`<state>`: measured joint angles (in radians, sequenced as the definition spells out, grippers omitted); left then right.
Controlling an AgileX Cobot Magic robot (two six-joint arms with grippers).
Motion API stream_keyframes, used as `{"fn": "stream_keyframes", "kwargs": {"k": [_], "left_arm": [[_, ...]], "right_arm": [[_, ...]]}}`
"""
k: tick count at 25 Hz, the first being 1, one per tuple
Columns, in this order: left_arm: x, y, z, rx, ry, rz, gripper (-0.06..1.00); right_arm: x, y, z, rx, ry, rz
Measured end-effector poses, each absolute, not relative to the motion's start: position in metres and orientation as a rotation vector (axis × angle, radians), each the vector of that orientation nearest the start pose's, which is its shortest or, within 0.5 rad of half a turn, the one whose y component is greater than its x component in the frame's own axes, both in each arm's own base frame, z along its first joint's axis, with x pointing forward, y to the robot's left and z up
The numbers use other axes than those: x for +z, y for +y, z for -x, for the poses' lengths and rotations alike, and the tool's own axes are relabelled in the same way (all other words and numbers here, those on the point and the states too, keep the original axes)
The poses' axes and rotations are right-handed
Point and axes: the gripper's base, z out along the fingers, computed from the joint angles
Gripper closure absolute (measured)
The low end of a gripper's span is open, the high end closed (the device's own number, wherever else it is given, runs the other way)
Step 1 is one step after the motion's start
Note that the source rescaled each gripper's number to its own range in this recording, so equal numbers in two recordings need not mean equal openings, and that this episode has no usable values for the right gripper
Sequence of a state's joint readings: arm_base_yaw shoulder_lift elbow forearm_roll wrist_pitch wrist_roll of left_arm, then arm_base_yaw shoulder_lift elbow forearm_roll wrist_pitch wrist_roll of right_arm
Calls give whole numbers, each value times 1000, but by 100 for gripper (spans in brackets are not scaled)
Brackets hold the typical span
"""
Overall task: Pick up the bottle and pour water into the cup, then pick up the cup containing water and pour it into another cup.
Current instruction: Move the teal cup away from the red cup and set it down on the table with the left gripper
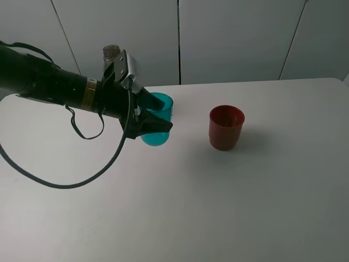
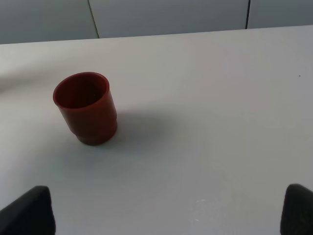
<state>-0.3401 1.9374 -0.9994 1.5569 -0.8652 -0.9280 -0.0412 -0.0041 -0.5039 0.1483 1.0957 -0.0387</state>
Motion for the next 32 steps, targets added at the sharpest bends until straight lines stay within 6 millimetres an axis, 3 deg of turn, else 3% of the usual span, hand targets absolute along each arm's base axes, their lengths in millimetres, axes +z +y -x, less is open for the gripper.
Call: {"fn": "stream_keyframes", "kwargs": {"k": [11,17,32], "left_arm": [[115,-194,-320,-942,1580,-1448,87],[107,-199,-325,-976,1473,-1484,87],[87,-207,-341,-1019,1426,-1517,87]], "right_arm": [[276,12,7,129,2065,8],[276,12,7,129,2065,8],[276,12,7,129,2065,8]]}}
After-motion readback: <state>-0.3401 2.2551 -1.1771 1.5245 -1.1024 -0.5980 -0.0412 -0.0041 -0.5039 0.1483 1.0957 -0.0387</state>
